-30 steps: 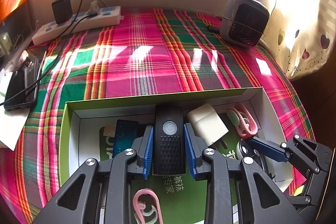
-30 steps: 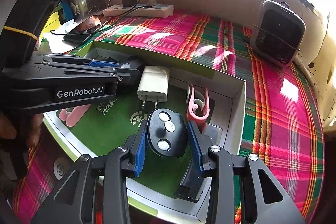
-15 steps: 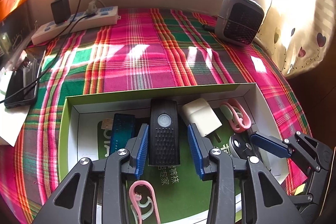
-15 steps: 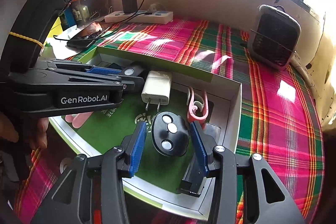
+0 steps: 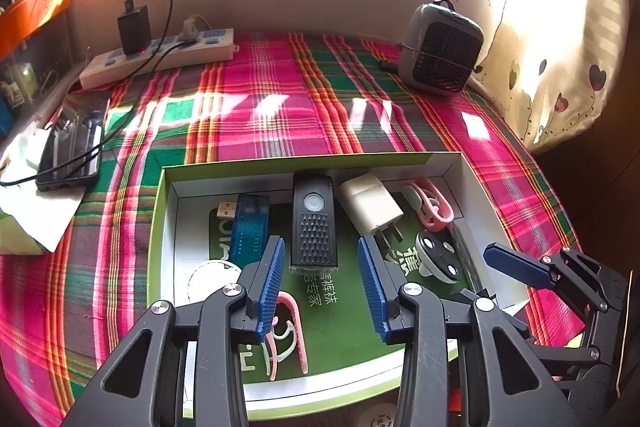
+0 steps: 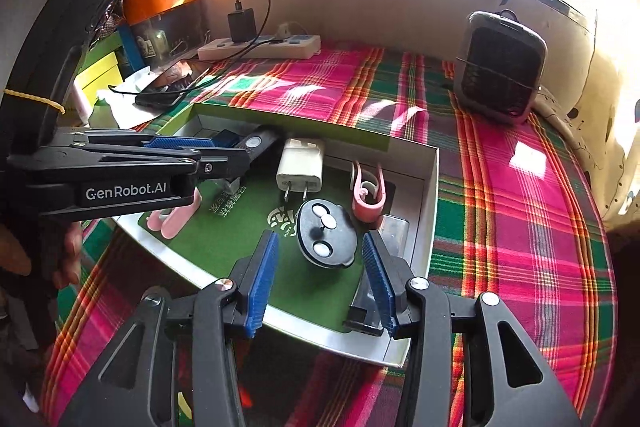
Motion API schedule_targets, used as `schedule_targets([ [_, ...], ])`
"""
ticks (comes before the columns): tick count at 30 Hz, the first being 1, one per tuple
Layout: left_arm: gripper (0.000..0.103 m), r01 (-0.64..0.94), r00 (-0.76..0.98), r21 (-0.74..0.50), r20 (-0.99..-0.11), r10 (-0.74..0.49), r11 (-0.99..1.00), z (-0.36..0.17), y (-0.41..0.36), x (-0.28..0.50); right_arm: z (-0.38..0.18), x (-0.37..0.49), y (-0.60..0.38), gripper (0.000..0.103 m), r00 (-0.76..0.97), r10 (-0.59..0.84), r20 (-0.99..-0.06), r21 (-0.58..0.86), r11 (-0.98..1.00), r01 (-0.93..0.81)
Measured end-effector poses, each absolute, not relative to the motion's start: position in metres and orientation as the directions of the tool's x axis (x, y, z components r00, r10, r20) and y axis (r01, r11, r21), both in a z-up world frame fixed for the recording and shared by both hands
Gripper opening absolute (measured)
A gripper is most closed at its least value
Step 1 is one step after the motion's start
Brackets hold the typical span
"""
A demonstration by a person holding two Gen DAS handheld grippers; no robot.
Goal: Organize rigid objects
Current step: 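Open the left tool to drop the grid remote while the right tool releases the three-button remote, then withdraw both open tools from the box toward the two jars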
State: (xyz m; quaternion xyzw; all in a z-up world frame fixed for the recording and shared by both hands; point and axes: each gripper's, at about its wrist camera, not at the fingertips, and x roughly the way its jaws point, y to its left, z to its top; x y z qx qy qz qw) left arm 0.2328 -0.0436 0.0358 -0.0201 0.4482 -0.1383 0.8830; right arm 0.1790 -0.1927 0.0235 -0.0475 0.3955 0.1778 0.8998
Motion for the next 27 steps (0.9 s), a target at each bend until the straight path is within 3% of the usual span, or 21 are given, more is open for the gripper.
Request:
schedule_targets([
  [11, 0.038, 0.217, 0.610, -0.171, -0.745, -0.270, 0.961, 0.051, -0.026, 0.185, 0.030, 0.152, -0.203, 0.045, 0.640, 0.272, -0.719, 0.079, 0.946, -0.313],
  [27, 0.038, 0.173, 0.625, -0.281, -0.709, -0.325, 0.944, 0.043, 0.006, 0.128, 0.029, 0.105, -0.203, 0.045, 0.608, 0.313, -0.730, 0.162, 0.943, -0.291],
])
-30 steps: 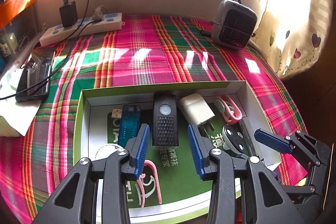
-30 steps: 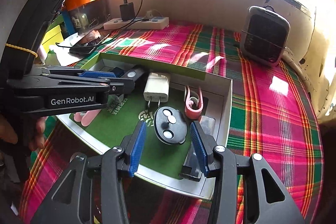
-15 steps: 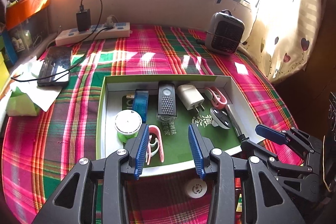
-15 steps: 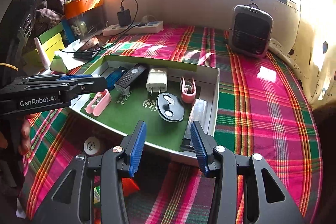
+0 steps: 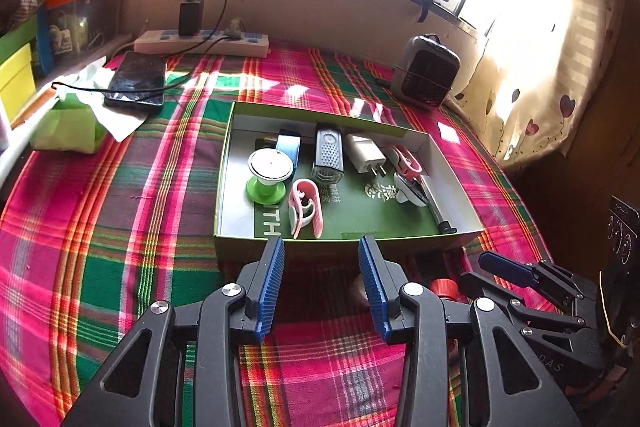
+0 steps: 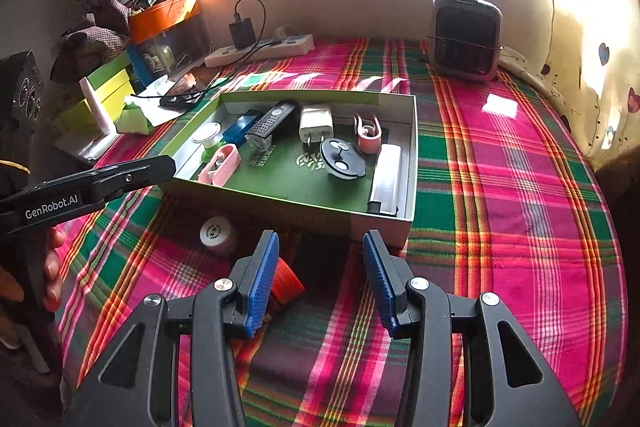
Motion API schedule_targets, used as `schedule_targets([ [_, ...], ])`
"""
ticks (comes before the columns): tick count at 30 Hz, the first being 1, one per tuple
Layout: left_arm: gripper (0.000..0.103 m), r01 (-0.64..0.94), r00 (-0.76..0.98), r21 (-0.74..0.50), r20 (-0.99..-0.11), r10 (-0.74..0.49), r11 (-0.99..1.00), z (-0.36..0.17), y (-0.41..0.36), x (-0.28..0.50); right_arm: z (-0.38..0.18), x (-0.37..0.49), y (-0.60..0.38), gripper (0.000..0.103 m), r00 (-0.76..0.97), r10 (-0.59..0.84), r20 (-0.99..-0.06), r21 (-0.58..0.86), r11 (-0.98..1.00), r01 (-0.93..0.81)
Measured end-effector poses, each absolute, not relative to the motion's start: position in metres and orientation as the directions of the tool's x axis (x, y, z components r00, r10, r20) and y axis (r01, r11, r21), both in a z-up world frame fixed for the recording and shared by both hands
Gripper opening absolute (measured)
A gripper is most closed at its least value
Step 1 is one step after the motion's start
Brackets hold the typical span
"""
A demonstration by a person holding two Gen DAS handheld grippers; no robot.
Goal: Organize rigid objects
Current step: 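Withdraw both open tools from the box toward the two jars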
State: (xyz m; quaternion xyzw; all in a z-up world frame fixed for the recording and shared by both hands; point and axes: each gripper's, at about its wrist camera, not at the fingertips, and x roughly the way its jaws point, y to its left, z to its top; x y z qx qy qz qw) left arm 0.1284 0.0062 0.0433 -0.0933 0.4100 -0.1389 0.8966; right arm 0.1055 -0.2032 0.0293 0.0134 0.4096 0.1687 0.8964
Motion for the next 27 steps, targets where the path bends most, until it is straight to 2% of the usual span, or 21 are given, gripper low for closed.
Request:
schedule_targets([
  [8, 0.038, 0.176, 0.606, -0.294, -0.720, -0.339, 0.939, 0.035, 0.014, 0.114, 0.023, 0.097, -0.184, 0.055, 0.583, 0.333, -0.741, 0.190, 0.937, -0.294],
  [16, 0.038, 0.181, 0.588, -0.308, -0.727, -0.354, 0.934, 0.029, 0.020, 0.107, 0.015, 0.094, -0.170, 0.056, 0.560, 0.294, -0.774, 0.175, 0.950, -0.257],
  [27, 0.038, 0.219, 0.551, -0.320, -0.739, -0.387, 0.922, 0.021, 0.013, 0.108, 0.005, 0.098, -0.170, 0.056, 0.552, 0.180, -0.814, 0.083, 0.977, -0.197],
])
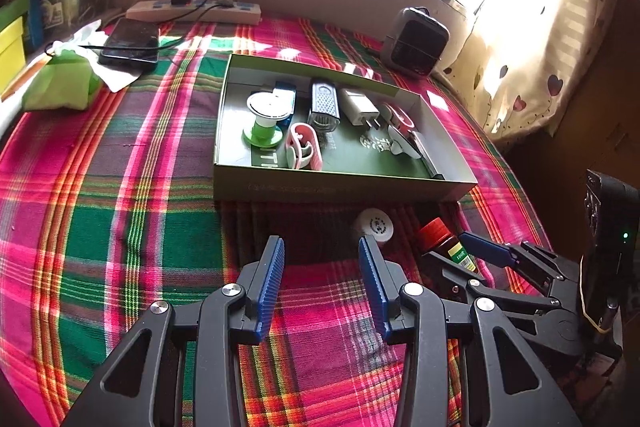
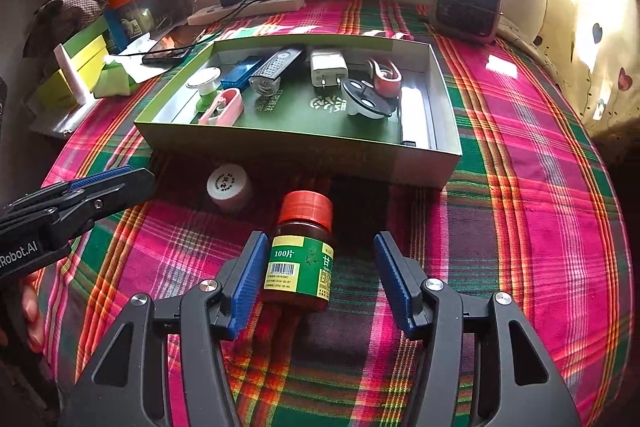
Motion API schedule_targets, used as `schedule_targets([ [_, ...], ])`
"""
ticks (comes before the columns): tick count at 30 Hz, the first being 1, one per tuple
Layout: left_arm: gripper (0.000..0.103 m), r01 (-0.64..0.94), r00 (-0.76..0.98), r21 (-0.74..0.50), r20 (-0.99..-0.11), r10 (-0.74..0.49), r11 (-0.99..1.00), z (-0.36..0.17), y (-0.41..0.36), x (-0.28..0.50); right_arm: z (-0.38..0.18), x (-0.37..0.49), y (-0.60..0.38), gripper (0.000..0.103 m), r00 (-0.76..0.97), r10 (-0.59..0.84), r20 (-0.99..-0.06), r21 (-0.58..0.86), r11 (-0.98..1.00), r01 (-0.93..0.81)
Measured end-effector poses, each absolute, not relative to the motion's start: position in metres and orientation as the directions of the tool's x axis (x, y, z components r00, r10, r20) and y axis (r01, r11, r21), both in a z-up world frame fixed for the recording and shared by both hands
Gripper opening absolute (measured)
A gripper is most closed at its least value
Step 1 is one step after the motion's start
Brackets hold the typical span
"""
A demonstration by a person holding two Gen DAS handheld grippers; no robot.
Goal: Organize rigid objects
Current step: 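Withdraw both open tools from the box toward the two jars, then close the right tool on the brown jar with the red lid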
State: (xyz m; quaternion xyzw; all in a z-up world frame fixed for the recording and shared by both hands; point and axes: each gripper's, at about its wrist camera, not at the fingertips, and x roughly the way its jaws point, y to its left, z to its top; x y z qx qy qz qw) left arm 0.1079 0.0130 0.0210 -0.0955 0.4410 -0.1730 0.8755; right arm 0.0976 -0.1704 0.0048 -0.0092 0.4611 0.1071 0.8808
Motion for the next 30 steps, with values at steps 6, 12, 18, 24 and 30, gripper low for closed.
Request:
schedule_targets([
  [6, 0.038, 0.244, 0.518, -0.328, -0.751, -0.408, 0.913, 0.016, 0.003, 0.112, 0.000, 0.099, -0.172, 0.056, 0.546, 0.168, -0.821, 0.066, 0.977, -0.201],
  [12, 0.038, 0.257, 0.508, -0.332, -0.753, -0.419, 0.908, 0.015, -0.003, 0.117, 0.000, 0.100, -0.176, 0.055, 0.552, 0.167, -0.817, 0.058, 0.976, -0.210],
  [18, 0.044, 0.265, 0.492, -0.329, -0.762, -0.421, 0.906, 0.013, -0.014, 0.123, 0.000, 0.101, -0.187, 0.033, 0.566, 0.158, -0.810, 0.054, 0.979, -0.195],
  [24, 0.045, 0.272, 0.483, -0.307, -0.776, -0.406, 0.912, 0.011, -0.026, 0.127, 0.000, 0.102, -0.198, 0.033, 0.573, 0.164, -0.803, 0.059, 0.979, -0.196],
  [30, 0.045, 0.276, 0.488, -0.265, -0.790, -0.372, 0.924, 0.008, -0.038, 0.131, 0.000, 0.103, -0.211, 0.033, 0.580, 0.154, -0.800, 0.058, 0.982, -0.182],
])
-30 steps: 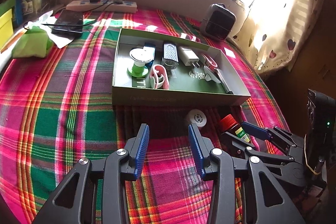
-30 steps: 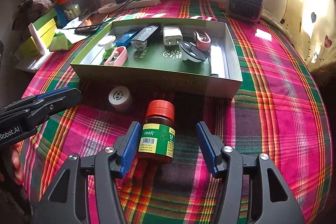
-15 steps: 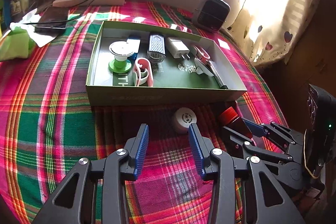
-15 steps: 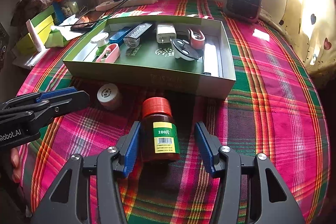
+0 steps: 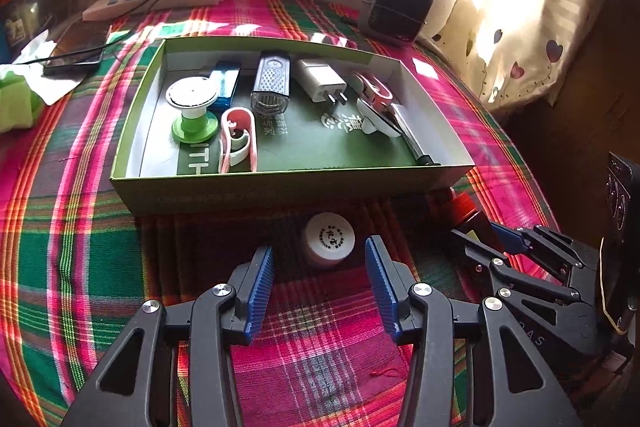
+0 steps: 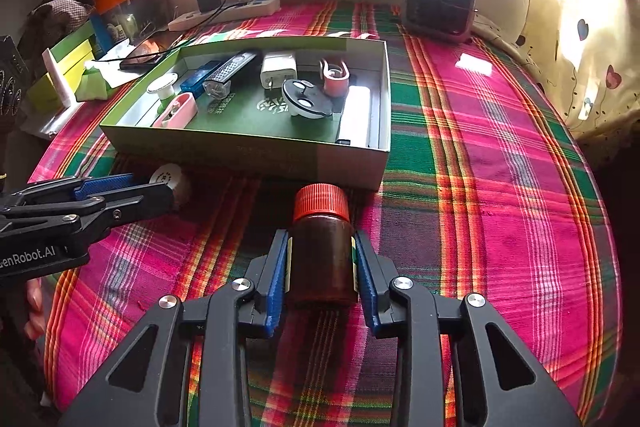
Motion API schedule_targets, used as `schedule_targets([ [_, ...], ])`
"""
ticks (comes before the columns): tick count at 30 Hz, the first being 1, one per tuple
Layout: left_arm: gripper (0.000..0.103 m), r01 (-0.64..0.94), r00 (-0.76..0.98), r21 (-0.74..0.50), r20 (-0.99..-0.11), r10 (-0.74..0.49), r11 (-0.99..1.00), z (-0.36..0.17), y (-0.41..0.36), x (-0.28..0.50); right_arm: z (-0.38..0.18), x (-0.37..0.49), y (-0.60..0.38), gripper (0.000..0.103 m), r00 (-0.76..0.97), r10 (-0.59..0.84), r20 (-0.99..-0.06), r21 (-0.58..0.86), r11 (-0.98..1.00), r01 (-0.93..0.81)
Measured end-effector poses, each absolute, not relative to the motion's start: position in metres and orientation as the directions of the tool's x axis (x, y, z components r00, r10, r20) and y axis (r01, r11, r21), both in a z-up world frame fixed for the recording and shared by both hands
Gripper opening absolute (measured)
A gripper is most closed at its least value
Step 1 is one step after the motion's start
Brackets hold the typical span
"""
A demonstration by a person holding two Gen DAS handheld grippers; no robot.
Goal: Organize rigid objects
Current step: 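Close the right tool on the brown jar with the red lid, then close the left tool on the white round container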
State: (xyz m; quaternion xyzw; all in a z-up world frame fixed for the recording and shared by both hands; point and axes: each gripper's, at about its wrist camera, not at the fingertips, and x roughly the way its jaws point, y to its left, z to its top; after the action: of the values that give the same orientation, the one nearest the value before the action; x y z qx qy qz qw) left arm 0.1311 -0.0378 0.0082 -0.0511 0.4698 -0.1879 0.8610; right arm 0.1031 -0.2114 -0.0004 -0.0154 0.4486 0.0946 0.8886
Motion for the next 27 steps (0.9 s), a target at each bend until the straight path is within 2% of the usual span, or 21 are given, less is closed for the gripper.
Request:
schedule_targets([
  [9, 0.045, 0.271, 0.523, -0.157, -0.804, -0.282, 0.950, 0.007, -0.056, 0.133, -0.001, 0.103, -0.226, 0.033, 0.587, 0.174, -0.791, 0.088, 0.981, -0.172],
  [14, 0.045, 0.256, 0.534, -0.145, -0.803, -0.265, 0.956, 0.007, -0.057, 0.133, -0.001, 0.102, -0.228, 0.033, 0.590, 0.189, -0.785, 0.101, 0.979, -0.179],
  [19, 0.035, 0.235, 0.547, -0.129, -0.802, -0.240, 0.963, 0.007, -0.056, 0.132, -0.001, 0.102, -0.231, 0.033, 0.591, 0.202, -0.781, 0.111, 0.976, -0.187],
  [21, 0.028, 0.228, 0.549, -0.127, -0.802, -0.236, 0.965, 0.007, -0.054, 0.132, -0.001, 0.102, -0.231, 0.033, 0.591, 0.204, -0.780, 0.113, 0.976, -0.188],
  [27, 0.027, 0.219, 0.555, -0.128, -0.799, -0.232, 0.967, 0.007, -0.055, 0.131, -0.001, 0.102, -0.232, 0.033, 0.590, 0.211, -0.779, 0.119, 0.974, -0.192],
])
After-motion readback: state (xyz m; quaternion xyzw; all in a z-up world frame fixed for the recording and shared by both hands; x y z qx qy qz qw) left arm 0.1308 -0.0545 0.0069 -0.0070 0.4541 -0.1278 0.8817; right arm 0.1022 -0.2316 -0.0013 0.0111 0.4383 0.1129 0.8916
